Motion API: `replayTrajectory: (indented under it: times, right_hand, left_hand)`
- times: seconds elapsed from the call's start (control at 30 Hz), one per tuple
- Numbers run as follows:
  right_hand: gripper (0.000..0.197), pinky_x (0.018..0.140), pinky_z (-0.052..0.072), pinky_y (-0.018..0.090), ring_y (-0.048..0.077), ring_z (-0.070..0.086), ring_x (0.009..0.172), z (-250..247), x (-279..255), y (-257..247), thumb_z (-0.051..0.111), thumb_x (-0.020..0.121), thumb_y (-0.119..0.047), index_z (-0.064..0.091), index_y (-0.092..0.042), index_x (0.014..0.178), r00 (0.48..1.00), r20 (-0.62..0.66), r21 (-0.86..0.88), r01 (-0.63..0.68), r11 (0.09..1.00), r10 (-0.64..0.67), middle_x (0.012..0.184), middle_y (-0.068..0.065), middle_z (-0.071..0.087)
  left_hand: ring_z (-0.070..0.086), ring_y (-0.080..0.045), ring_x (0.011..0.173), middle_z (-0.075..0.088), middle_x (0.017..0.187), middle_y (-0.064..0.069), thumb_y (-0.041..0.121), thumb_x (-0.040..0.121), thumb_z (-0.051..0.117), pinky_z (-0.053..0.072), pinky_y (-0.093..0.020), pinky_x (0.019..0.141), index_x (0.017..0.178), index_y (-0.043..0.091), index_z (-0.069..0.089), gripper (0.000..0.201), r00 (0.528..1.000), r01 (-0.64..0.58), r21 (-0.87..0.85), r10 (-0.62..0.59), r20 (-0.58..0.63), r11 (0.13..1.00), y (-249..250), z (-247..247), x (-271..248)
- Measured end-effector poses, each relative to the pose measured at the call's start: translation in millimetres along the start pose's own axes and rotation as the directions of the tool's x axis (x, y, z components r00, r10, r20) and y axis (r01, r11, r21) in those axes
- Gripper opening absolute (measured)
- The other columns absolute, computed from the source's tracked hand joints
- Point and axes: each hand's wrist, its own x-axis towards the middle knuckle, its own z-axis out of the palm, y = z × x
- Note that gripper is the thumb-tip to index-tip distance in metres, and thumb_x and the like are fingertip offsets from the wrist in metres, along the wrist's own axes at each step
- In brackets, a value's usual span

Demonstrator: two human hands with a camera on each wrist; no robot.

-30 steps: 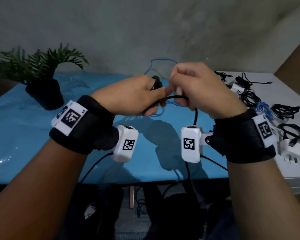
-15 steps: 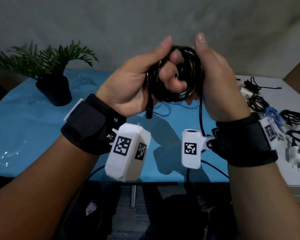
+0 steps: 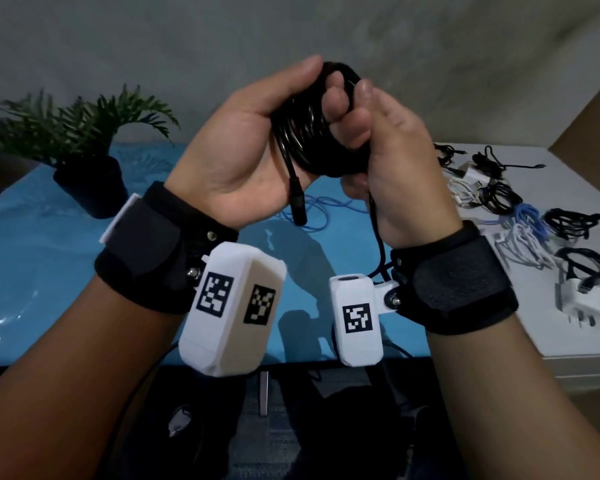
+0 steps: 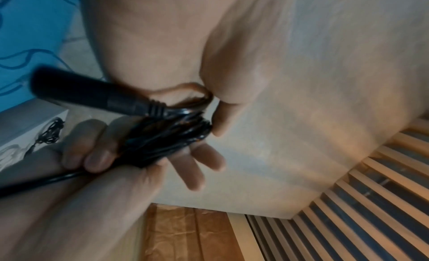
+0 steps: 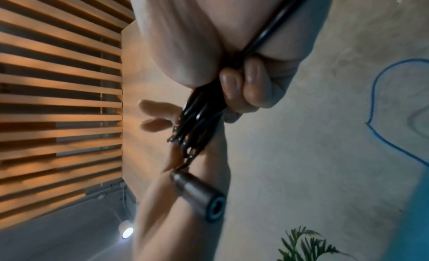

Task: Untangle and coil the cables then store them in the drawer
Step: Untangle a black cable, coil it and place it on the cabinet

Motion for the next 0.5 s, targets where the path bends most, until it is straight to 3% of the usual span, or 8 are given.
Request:
replayTrajectory:
  times: [0.03, 0.1, 0.2, 0.27, 0.33, 0.43, 0.5]
  right_hand:
    - [0.026, 0.039, 0.034, 0.009, -0.004, 0.050, 0.043, 0, 1, 1, 0.036, 0.111, -0.023, 0.059, -0.014, 0.103, 1.000, -0.004, -0.007, 0.020, 1.000, -0.020, 0.055, -0.016, 0.060]
    - [0.027, 0.045, 0.039, 0.010, -0.003, 0.051, 0.049, 1, 4, 2, 0.037, 0.111, -0.022, 0.060, -0.016, 0.098, 0.993, -0.006, -0.088, 0.116, 0.989, -0.117, 0.061, -0.012, 0.061]
    - [0.026, 0.057, 0.042, 0.029, 0.015, 0.049, 0.061, -1, 9, 1, 0.041, 0.109, -0.021, 0.062, -0.008, 0.105, 0.957, 0.081, -0.266, 0.291, 0.919, -0.280, 0.082, 0.029, 0.060]
    - [0.025, 0.058, 0.040, 0.038, 0.025, 0.047, 0.064, -2, 10, 2, 0.041, 0.109, -0.019, 0.061, -0.005, 0.106, 0.940, 0.142, -0.318, 0.340, 0.885, -0.310, 0.090, 0.039, 0.056]
    - [0.025, 0.056, 0.038, 0.039, 0.027, 0.045, 0.062, 1, 9, 2, 0.040, 0.109, -0.021, 0.060, -0.008, 0.101, 0.939, 0.170, -0.319, 0.339, 0.885, -0.298, 0.083, 0.040, 0.052]
    - [0.031, 0.051, 0.038, 0.021, 0.015, 0.045, 0.058, 2, 7, 1, 0.037, 0.111, -0.024, 0.061, -0.005, 0.105, 0.955, 0.177, -0.254, 0.277, 0.927, -0.237, 0.073, 0.028, 0.049]
    - [0.036, 0.048, 0.035, 0.017, 0.013, 0.045, 0.056, 1, 7, 1, 0.036, 0.111, -0.026, 0.061, 0.001, 0.110, 0.964, 0.158, -0.196, 0.243, 0.950, -0.214, 0.076, 0.027, 0.050]
  left_hand:
    - [0.069, -0.021, 0.078, 0.069, 0.068, -0.003, 0.026, 0.105, 0.041, 0.049, -0.034, 0.105, 0.098, 0.003, 0.058, 0.029, 1.000, 0.004, 0.035, -0.004, -0.003, 0.999, 3, 2, -1]
    - [0.061, -0.023, 0.079, 0.065, 0.067, -0.005, 0.030, 0.105, 0.041, 0.057, -0.034, 0.089, 0.094, 0.000, 0.060, 0.037, 1.000, 0.014, 0.049, -0.013, -0.020, 0.999, 7, 4, -4]
    - [0.062, -0.023, 0.070, 0.063, 0.062, -0.004, 0.050, 0.106, 0.035, 0.058, -0.030, 0.074, 0.084, 0.005, 0.061, 0.057, 0.996, 0.075, 0.170, -0.065, -0.068, 0.983, 14, 3, -8]
    - [0.059, -0.017, 0.060, 0.057, 0.054, 0.002, 0.057, 0.104, 0.035, 0.057, -0.025, 0.070, 0.076, 0.011, 0.057, 0.059, 0.994, 0.059, 0.296, -0.029, -0.103, 0.953, 14, 4, -10]
    - [0.051, -0.012, 0.054, 0.050, 0.046, 0.006, 0.056, 0.104, 0.037, 0.054, -0.022, 0.065, 0.069, 0.014, 0.051, 0.057, 0.995, -0.002, 0.346, 0.036, -0.092, 0.938, 10, 7, -11]
    - [0.049, -0.010, 0.046, 0.043, 0.039, 0.009, 0.055, 0.104, 0.037, 0.054, -0.023, 0.071, 0.061, 0.018, 0.046, 0.057, 0.997, -0.036, 0.290, 0.055, -0.058, 0.956, 5, 10, -11]
    - [0.049, -0.008, 0.043, 0.041, 0.038, 0.010, 0.054, 0.105, 0.036, 0.053, -0.024, 0.076, 0.062, 0.019, 0.045, 0.057, 0.998, -0.049, 0.226, 0.057, -0.029, 0.973, 4, 11, -11]
